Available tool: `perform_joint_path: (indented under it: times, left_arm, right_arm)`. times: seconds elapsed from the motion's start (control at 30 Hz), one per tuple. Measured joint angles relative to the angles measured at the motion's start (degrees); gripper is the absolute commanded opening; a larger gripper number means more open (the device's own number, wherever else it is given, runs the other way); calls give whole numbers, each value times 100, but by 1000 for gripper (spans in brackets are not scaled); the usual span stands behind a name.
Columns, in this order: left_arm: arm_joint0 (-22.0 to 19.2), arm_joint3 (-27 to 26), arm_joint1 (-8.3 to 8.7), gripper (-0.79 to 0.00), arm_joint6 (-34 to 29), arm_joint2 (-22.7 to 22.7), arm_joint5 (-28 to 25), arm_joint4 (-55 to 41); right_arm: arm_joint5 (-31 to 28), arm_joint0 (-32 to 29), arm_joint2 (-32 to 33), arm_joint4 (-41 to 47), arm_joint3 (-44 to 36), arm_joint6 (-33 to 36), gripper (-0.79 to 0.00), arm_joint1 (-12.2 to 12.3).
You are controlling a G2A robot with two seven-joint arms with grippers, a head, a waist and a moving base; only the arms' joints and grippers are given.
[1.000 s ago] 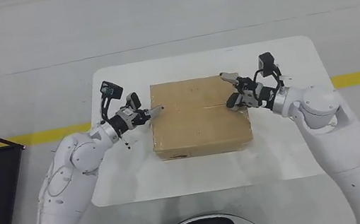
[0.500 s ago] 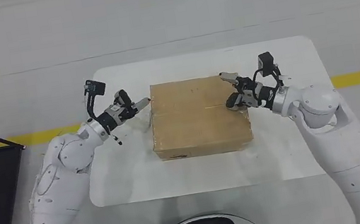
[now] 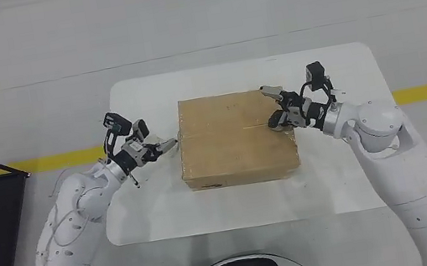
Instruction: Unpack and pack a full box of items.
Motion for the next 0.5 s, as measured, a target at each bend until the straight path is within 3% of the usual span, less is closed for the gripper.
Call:
perform_joint_path:
  times: [0.2,0.5]
  left_arm:
    - [153,239,26,0,196,-51,-175,202]
    - [51,374,-53,0,464,340,147,669]
  right_arm:
    - [0,0,0,0,0,0,0,0]
    - [0,0,0,0,0,0,0,0]
